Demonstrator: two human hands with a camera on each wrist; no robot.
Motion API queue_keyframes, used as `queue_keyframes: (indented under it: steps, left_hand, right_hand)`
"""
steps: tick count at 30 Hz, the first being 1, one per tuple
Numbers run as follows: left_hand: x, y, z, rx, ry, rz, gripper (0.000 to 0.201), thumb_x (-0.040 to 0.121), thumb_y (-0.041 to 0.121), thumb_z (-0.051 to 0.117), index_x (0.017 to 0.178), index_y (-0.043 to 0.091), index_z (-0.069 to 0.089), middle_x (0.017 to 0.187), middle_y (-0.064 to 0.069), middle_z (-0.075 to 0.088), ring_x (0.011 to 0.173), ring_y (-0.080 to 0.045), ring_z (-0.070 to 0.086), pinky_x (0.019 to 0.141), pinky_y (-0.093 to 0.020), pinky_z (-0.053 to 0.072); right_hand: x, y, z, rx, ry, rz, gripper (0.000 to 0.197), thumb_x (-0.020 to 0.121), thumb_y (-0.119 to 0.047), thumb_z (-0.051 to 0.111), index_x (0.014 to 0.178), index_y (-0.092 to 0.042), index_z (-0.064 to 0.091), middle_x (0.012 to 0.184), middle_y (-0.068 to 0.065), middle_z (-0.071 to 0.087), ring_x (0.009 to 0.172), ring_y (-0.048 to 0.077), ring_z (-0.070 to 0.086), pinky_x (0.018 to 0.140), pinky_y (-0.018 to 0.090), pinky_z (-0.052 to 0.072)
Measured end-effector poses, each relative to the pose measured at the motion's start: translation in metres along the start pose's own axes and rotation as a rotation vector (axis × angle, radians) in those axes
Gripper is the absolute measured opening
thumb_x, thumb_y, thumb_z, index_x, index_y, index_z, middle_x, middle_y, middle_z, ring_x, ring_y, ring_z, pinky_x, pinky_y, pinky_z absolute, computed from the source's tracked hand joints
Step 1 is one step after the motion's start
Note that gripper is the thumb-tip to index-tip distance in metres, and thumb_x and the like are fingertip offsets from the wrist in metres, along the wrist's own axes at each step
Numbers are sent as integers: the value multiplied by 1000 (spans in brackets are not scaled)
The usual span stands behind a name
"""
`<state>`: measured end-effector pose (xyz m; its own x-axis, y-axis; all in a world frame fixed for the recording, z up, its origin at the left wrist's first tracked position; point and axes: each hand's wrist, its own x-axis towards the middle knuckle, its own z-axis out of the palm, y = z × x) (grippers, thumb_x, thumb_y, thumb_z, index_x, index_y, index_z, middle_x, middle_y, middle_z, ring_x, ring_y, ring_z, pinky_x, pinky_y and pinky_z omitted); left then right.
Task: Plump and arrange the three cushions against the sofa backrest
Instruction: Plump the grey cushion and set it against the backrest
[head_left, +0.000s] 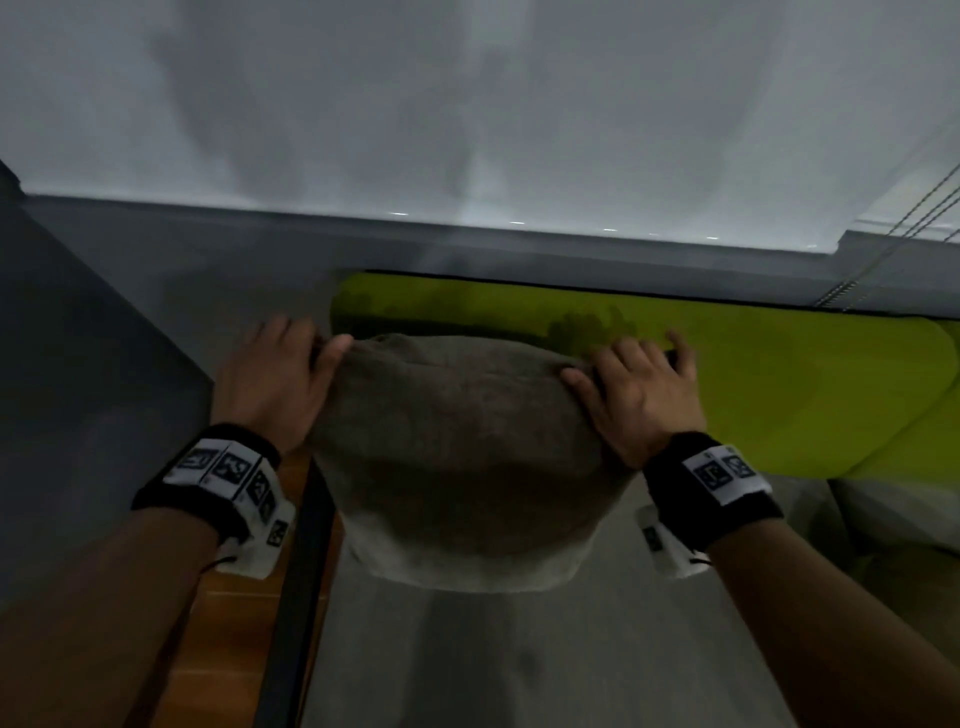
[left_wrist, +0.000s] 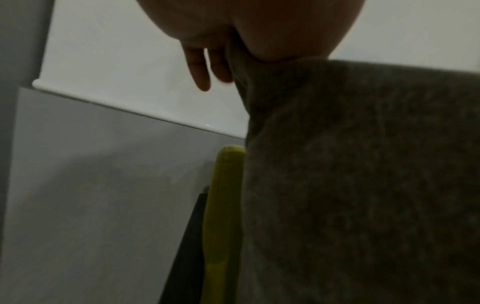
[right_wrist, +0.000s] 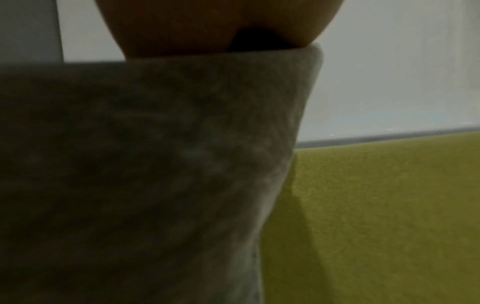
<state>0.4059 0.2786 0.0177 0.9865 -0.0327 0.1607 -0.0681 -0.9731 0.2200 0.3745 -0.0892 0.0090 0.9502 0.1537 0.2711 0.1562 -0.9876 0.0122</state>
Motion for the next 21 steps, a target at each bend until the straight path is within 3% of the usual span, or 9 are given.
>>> queue_keyframes:
  steps: [2, 4, 7, 9, 12, 14, 16, 19, 21]
  left_hand:
    - [-3, -7, -4, -19, 54, 51, 56, 100, 59, 21, 81, 13, 45, 87, -18, 54, 88, -39, 52, 75, -46, 38]
    - [1, -6, -4, -29, 79, 34, 48, 103, 54, 26, 80, 15, 43, 88, -20, 55, 90, -40, 52, 77, -47, 37]
    - [7, -9, -4, -127, 147, -98, 45, 105, 46, 32, 90, 8, 50, 100, -28, 56, 100, -44, 51, 89, -51, 37]
    - [-4, -20, -3, -378, 243, -290, 49, 106, 40, 35, 104, -5, 53, 111, -34, 55, 108, -47, 50, 97, -51, 34]
    - [-55, -20, 11, -595, 264, -518, 30, 106, 33, 42, 104, 5, 52, 102, -18, 56, 104, -37, 55, 88, -44, 40]
    - [-97, -4, 25, -662, 54, -628, 20, 104, 20, 48, 85, 18, 48, 82, -3, 50, 92, -31, 56, 80, -37, 37]
    - [-139, 18, 43, -756, -343, -725, 28, 101, 11, 54, 76, 23, 48, 74, 1, 51, 78, -27, 56, 75, -36, 42]
    - [-191, 40, 88, -792, -1023, -733, 11, 91, 22, 71, 92, 17, 61, 78, -1, 64, 66, -16, 61, 72, -37, 54]
    - [-200, 52, 113, -929, -1064, -725, 75, 55, 49, 94, 117, 25, 61, 104, 4, 68, 92, -15, 66, 83, -34, 55]
  right_hand:
    - [-2, 7, -3, -37, 82, -111, 50, 106, -55, 38, 83, -16, 61, 81, 10, 63, 79, 37, 64, 84, 52, 47]
    - [0, 11, -9, -39, 107, -144, 48, 106, -52, 40, 76, -17, 54, 75, 8, 62, 73, 36, 62, 74, 46, 43]
    - [5, 14, -12, -29, 48, -50, 48, 105, -52, 37, 78, -17, 57, 83, 10, 64, 81, 37, 62, 79, 47, 42]
    - [3, 15, -16, 38, 14, 109, 45, 105, -50, 38, 89, -17, 64, 100, 13, 64, 96, 38, 59, 90, 50, 40]
    - [-3, 8, -28, 210, 156, 146, 40, 104, -45, 45, 115, -15, 70, 121, 14, 64, 109, 39, 55, 96, 53, 41]
    - [-4, -15, -37, 297, 187, -100, 46, 102, -49, 52, 126, -12, 69, 129, 16, 64, 117, 41, 56, 96, 56, 46]
    - [-2, -45, -41, 349, 23, -287, 77, 93, -73, 53, 145, -15, 56, 149, 14, 54, 139, 42, 45, 110, 58, 41]
    - [2, -77, -40, 297, -454, -222, 142, 56, -102, 53, 165, -30, -2, 175, 3, -4, 160, 34, 3, 126, 58, 16]
    - [3, -81, -34, 224, -590, -168, 159, 45, -100, 64, 161, -32, -22, 174, 1, -12, 159, 32, 7, 125, 57, 15]
